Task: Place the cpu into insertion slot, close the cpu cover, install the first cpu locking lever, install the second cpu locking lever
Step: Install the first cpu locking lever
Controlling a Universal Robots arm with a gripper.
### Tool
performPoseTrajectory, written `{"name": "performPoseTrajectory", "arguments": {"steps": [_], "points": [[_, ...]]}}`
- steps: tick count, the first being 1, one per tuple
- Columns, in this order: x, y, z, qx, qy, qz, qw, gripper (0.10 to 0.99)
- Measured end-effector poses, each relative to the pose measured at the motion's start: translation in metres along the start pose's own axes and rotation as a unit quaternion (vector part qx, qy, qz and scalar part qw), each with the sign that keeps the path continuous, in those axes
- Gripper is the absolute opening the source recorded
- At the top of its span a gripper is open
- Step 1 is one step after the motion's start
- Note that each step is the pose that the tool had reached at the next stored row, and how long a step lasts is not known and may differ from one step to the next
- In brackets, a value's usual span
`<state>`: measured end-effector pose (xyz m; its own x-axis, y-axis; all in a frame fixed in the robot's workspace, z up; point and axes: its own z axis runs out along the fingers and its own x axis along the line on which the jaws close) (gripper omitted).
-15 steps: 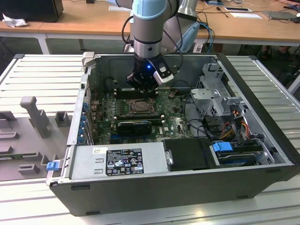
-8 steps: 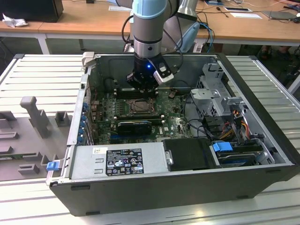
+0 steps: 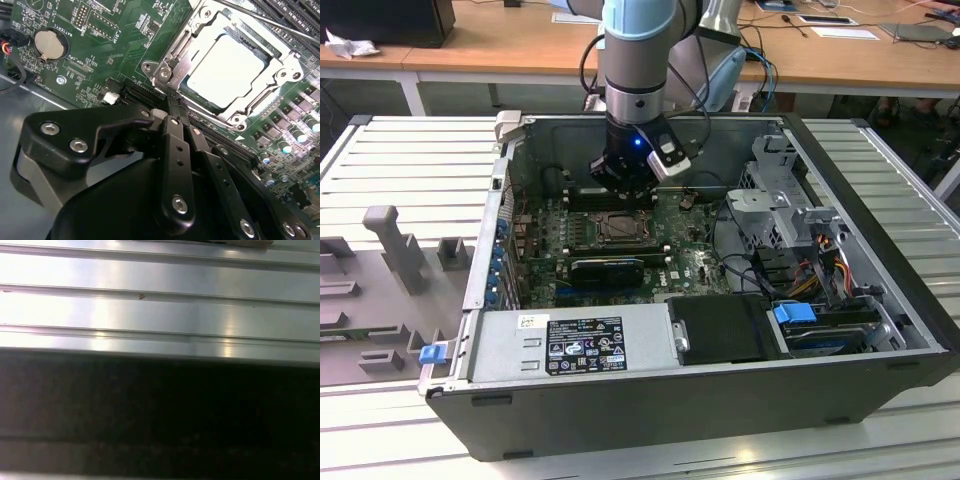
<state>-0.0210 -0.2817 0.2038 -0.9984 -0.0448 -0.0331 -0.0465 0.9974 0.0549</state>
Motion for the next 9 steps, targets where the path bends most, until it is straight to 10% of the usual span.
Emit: {"name": "performPoseTrajectory", "arguments": {"steps": [9], "points": [[-0.0011,0.0001,-0.0019,-0.0129,-0.0006,0.000,0.9999,0.106]]}}
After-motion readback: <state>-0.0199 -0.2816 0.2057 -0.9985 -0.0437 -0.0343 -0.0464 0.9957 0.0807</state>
